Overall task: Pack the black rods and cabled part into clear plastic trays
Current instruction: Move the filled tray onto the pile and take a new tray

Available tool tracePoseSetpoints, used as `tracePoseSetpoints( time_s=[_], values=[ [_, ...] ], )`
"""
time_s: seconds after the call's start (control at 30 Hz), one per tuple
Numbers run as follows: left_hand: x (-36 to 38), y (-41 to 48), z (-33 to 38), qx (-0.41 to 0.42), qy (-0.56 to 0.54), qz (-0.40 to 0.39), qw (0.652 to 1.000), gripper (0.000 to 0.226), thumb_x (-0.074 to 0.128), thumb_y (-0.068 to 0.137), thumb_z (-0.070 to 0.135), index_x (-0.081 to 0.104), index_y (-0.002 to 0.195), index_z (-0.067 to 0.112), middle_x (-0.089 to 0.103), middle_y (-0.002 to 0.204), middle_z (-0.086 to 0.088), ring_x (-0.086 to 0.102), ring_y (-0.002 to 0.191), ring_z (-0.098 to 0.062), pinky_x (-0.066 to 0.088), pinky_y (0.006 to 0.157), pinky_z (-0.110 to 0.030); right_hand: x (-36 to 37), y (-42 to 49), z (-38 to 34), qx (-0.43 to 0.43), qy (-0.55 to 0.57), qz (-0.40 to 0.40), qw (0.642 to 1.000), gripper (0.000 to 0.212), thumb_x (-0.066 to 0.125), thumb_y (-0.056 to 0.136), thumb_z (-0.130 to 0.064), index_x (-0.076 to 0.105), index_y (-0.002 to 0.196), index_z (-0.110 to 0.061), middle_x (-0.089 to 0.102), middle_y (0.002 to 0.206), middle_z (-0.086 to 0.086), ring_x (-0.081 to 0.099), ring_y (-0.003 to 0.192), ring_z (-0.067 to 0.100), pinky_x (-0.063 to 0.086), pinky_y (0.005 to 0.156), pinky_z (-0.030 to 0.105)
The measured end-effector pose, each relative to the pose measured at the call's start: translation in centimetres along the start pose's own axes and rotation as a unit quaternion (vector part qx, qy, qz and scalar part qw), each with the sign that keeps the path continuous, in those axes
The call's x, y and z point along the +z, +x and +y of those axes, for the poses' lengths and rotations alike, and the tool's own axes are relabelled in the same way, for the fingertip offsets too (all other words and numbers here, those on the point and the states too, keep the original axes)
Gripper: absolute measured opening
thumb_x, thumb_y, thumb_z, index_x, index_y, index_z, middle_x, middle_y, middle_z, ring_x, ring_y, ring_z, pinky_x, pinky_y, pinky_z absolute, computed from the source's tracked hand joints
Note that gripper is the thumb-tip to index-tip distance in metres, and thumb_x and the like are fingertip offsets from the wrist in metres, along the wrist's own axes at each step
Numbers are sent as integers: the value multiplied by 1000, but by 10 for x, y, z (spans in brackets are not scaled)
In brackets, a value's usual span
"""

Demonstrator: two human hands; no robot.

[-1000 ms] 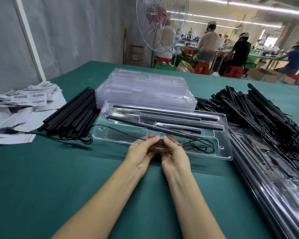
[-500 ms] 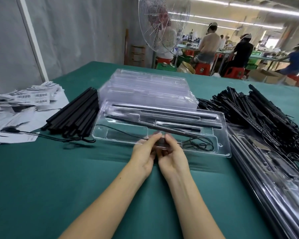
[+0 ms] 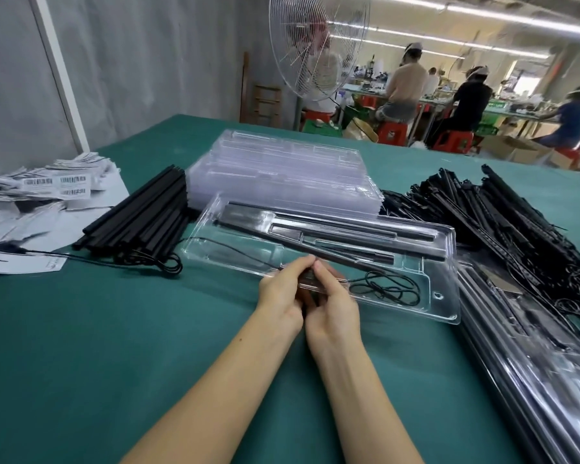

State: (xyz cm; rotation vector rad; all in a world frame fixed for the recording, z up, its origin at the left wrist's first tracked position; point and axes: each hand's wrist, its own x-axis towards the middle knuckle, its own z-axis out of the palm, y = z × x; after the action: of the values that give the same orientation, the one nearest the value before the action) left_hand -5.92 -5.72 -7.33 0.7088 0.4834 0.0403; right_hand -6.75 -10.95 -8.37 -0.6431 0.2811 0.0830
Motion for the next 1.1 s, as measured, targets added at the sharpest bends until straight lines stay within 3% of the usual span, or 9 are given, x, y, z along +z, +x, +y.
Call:
tracePoseSetpoints(
  time_s=[0.07, 0.23, 0.4, 0.47, 0.53, 0.67, 0.8, 0.93, 1.1],
  values=[
    [0, 1, 0, -1, 8, -13, 1000, 15, 66, 81, -1, 61, 95, -5, 62, 88, -22, 62, 66, -24, 56, 55, -25, 0, 0, -2, -2, 1, -5, 1000, 11, 58, 84, 6, 61, 80, -4, 62, 85, 13, 60, 79, 24, 51, 78, 30],
    [1, 0, 1, 13, 3, -21, 1000, 7, 64, 80, -7, 60, 75, -3, 61, 75, -18, 61, 57, -22, 55, 54, -26, -1, -1, -4, 18, 22, -27, 999, 10, 54, 85, 6, 57, 91, -2, 54, 107, 23, 54, 101, 33, 41, 104, 38],
    [-1, 1, 0, 7, 4, -25, 1000, 14, 61, 81, -10, 59, 69, -2, 63, 62, -14, 62, 49, -19, 53, 46, -22, 1, -4, -5, 13, 17, -5, 1000, 12, 56, 85, 7, 57, 83, -5, 58, 83, 10, 58, 74, 19, 50, 75, 24],
    [-1, 2, 0, 8, 9, -33, 999, 10, 61, 81, -10, 59, 74, -3, 62, 72, -17, 62, 56, -21, 55, 51, -23, 1, -5, -4, 18, 23, -1, 1000, 11, 55, 86, 6, 57, 94, -2, 57, 93, 16, 58, 84, 25, 47, 86, 28],
    [-2, 2, 1, 12, 13, -41, 999, 10, 61, 81, -11, 59, 74, -4, 63, 68, -15, 63, 54, -19, 55, 50, -24, 0, -5, -4, 27, 31, 3, 999, 19, 54, 88, 2, 54, 106, -2, 54, 105, 20, 53, 96, 29, 43, 96, 33],
    [-5, 5, 4, -15, 30, -47, 998, 17, 59, 83, -10, 58, 69, -1, 62, 56, -9, 62, 53, -17, 55, 53, -24, -4, -11, -9, 38, 69, 25, 997, 15, 59, 89, -9, 56, 102, -3, 58, 95, 14, 58, 91, 23, 47, 90, 30],
    [-11, 14, 17, 8, 44, -30, 999, 22, 55, 84, -12, 55, 66, 1, 60, 47, -4, 60, 42, -11, 53, 49, -19, -20, -12, -27, -20, 89, 110, 990, 10, 62, 88, -14, 55, 95, -13, 60, 86, 4, 58, 81, 17, 48, 78, 26],
    [-14, 19, 30, 38, 77, -11, 996, 15, 60, 80, -11, 59, 69, -1, 63, 49, -6, 61, 42, -13, 55, 60, -25, -43, -17, -54, -82, 7, 206, 975, 12, 56, 92, -13, 53, 80, -13, 57, 78, -1, 56, 71, 14, 46, 80, 28],
    [-19, 20, 37, 53, 66, 6, 996, 15, 61, 79, -11, 59, 69, -1, 63, 49, -6, 62, 43, -13, 55, 54, -23, -63, -18, -83, -66, -226, 122, 964, 12, 60, 86, -2, 62, 75, -2, 59, 65, 6, 58, 65, 19, 54, 70, 28]
  ],
)
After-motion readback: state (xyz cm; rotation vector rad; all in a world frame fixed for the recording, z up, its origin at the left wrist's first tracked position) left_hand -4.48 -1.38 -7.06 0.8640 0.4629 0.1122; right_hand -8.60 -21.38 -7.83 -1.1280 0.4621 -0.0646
